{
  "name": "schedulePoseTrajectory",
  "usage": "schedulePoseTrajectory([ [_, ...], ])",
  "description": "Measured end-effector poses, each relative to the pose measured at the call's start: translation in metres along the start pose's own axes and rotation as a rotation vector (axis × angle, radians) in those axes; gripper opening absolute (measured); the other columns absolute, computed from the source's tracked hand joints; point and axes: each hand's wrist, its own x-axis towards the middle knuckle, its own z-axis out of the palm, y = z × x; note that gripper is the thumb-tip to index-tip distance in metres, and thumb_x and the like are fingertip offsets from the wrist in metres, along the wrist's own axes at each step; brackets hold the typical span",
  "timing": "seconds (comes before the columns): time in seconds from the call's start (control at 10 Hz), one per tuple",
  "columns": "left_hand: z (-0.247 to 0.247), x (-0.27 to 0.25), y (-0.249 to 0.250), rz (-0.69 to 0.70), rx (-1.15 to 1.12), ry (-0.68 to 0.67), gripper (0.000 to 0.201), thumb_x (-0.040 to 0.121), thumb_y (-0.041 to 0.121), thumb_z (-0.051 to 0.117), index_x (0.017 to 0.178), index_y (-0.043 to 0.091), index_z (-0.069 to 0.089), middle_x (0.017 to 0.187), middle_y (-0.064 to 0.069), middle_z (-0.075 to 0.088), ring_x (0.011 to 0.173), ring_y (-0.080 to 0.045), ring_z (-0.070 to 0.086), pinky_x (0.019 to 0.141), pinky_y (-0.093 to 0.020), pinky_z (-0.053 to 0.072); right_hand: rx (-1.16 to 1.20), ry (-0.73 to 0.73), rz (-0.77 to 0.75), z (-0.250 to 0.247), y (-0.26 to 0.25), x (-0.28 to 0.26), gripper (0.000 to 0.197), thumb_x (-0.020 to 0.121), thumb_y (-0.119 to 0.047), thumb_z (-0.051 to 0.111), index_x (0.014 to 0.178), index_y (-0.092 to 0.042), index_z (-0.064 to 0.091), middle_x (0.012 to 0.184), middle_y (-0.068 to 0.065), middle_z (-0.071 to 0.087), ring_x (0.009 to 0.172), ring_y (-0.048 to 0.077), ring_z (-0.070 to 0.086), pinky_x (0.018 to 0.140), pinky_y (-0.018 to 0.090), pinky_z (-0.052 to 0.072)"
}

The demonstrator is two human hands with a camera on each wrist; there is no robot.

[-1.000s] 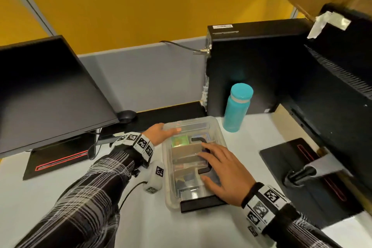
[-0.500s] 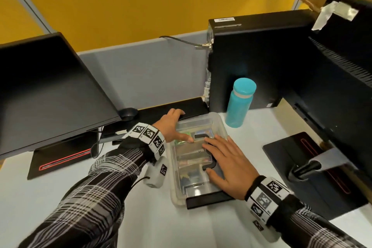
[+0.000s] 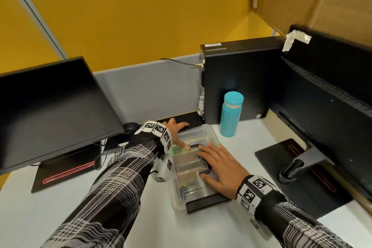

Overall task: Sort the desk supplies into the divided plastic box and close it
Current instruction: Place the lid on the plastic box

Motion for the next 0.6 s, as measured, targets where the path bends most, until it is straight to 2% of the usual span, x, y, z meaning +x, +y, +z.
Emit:
schedulePoseTrajectory([
  [0.1,0.003,0.001,0.003,-0.012,-0.029,0.021,0.089,0.074,0.050,0.073,0.146,0.036,0.022,0.139,-0.010,0.031,0.127,-0.033,0.037,0.104,-0.043,0.034,0.000,-0.001,0.011,0.000,0.002,0.000,0.064,0.092,-0.057,0.033,0.148,-0.029,0.020,0.158,-0.011,0.013,0.145,0.009,0.003,0.118,0.031,-0.004],
  [0.2,0.002,-0.005,0.008,0.049,0.004,0.051,0.086,0.076,0.047,0.071,0.147,0.030,0.025,0.142,-0.006,0.029,0.130,-0.030,0.032,0.108,-0.041,0.032,-0.021,-0.012,0.015,0.002,0.003,0.001,0.064,0.092,-0.058,0.032,0.148,-0.029,0.019,0.158,-0.010,0.012,0.146,0.010,0.003,0.119,0.033,-0.001],
  [0.3,0.007,-0.028,0.009,0.124,-0.028,0.132,0.078,0.081,0.045,0.066,0.147,0.030,0.027,0.146,0.001,0.028,0.130,-0.026,0.031,0.107,-0.045,0.035,-0.047,-0.038,0.022,0.001,0.003,0.000,0.066,0.092,-0.059,0.029,0.149,-0.029,0.016,0.158,-0.010,0.008,0.146,0.008,-0.001,0.120,0.036,0.001],
  [0.4,0.043,-0.070,-0.006,0.096,-0.237,0.288,0.067,0.091,0.046,0.053,0.148,0.028,0.023,0.151,0.003,0.025,0.134,-0.023,0.032,0.110,-0.039,0.034,-0.067,-0.094,0.063,-0.001,-0.006,-0.003,0.067,0.090,-0.061,0.019,0.150,-0.031,0.010,0.159,-0.011,0.003,0.145,0.007,-0.005,0.119,0.035,-0.003],
  [0.5,0.088,-0.126,-0.034,-0.034,-0.476,0.374,0.064,0.095,0.051,0.039,0.150,0.028,0.015,0.153,0.005,0.022,0.138,-0.016,0.028,0.112,-0.031,0.026,-0.030,-0.107,0.204,-0.008,-0.027,0.000,0.067,0.088,-0.057,0.016,0.150,-0.029,0.013,0.159,-0.009,0.006,0.146,0.012,0.000,0.116,0.035,-0.006],
  [0.6,0.155,-0.189,-0.077,-0.165,-0.411,0.258,0.077,0.083,0.072,0.026,0.148,0.037,0.006,0.152,0.004,0.023,0.137,-0.020,0.029,0.112,-0.031,0.025,0.065,0.022,0.186,-0.023,-0.075,-0.013,0.054,0.092,-0.046,0.031,0.142,-0.027,0.034,0.154,-0.008,0.020,0.145,0.015,0.008,0.118,0.037,0.003],
])
